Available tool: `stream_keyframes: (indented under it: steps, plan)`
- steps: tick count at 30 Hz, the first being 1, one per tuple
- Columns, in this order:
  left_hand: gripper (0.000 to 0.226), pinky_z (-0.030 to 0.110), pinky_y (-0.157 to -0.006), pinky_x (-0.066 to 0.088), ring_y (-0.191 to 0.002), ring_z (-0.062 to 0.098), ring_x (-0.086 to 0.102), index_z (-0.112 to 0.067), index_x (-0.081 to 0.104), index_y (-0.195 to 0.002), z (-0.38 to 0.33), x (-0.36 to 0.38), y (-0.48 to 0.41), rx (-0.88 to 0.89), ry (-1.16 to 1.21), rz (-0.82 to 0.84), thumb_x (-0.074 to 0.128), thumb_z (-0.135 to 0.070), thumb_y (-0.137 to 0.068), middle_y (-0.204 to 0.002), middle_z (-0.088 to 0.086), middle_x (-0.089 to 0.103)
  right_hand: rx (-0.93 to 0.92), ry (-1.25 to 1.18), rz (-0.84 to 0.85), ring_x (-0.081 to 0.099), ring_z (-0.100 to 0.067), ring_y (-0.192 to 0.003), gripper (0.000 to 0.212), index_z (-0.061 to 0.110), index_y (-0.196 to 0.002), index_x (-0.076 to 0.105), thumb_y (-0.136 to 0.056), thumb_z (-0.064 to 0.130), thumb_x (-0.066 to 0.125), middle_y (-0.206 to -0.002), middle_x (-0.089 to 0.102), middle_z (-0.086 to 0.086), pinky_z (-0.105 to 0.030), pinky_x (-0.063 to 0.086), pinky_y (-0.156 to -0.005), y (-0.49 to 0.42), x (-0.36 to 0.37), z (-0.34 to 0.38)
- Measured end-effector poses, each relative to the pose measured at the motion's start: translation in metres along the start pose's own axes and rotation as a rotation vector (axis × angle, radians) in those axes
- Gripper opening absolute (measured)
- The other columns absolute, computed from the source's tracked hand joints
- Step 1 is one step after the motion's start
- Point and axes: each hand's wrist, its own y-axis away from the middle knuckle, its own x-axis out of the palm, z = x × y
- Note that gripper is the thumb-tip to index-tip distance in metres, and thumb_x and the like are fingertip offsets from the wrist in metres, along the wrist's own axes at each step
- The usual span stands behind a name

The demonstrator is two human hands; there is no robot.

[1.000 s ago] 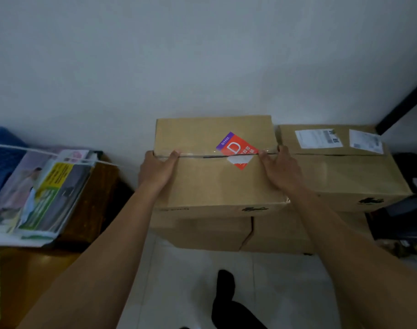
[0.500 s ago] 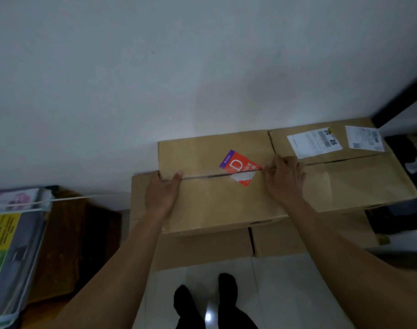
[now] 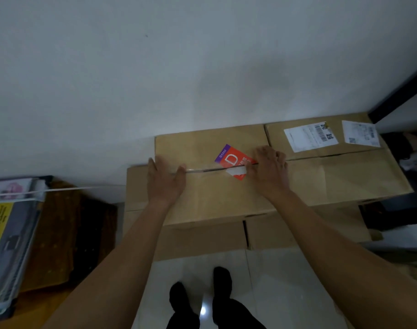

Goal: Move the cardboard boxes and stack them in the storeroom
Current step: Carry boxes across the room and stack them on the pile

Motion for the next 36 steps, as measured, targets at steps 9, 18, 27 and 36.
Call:
stream_keyframes:
  steps: [9, 18, 27, 36]
  plan:
    - [0.079, 0.040, -0.117, 0.020, -0.147, 0.023, 0.018, -0.015, 0.017, -0.154, -0.040, -0.022, 0.039, 0.208, -0.020, 0.062, 0.038, -0.062, -0.094, -0.161, 0.006, 0.019, 0.081, -0.375, 0.027, 0.039, -0.027, -0.132, 0.052, 0.009, -0.142, 0.040, -0.102, 0.042, 0.031, -0.144, 0.043, -0.012, -0.037, 0.031, -0.106, 0.056, -0.047, 0.028]
    - [0.080, 0.035, -0.112, 0.027, -0.143, 0.025, 0.029, -0.016, 0.023, -0.154, -0.016, -0.043, 0.146, 0.404, 0.013, 0.193, 0.035, -0.067, -0.092, -0.158, 0.007, 0.028, 0.226, -0.497, -0.059, 0.026, -0.025, -0.143, 0.065, 0.014, -0.150, 0.028, -0.100, 0.054, 0.024, -0.155, 0.030, -0.008, -0.036, 0.021, -0.113, 0.200, -0.048, 0.035]
    - [0.078, 0.036, -0.112, 0.025, -0.143, 0.026, 0.029, -0.016, 0.025, -0.153, 0.011, -0.014, 0.294, 0.582, -0.116, 0.422, 0.033, -0.065, -0.094, -0.157, 0.009, 0.029, 0.476, -0.684, -0.129, 0.032, -0.026, -0.139, 0.063, 0.017, -0.147, 0.035, -0.100, 0.056, 0.021, -0.151, 0.037, -0.007, -0.035, 0.025, -0.109, 0.379, -0.026, 0.001]
    - [0.082, 0.042, -0.114, 0.028, -0.141, 0.029, 0.031, -0.016, 0.026, -0.152, -0.011, 0.089, 0.463, 0.722, -0.172, 0.741, 0.038, -0.068, -0.090, -0.156, 0.010, 0.031, 0.821, -0.753, -0.308, 0.033, -0.026, -0.140, 0.069, 0.015, -0.148, 0.034, -0.097, 0.060, 0.026, -0.152, 0.037, -0.008, -0.036, 0.027, -0.112, 0.549, -0.029, -0.121]
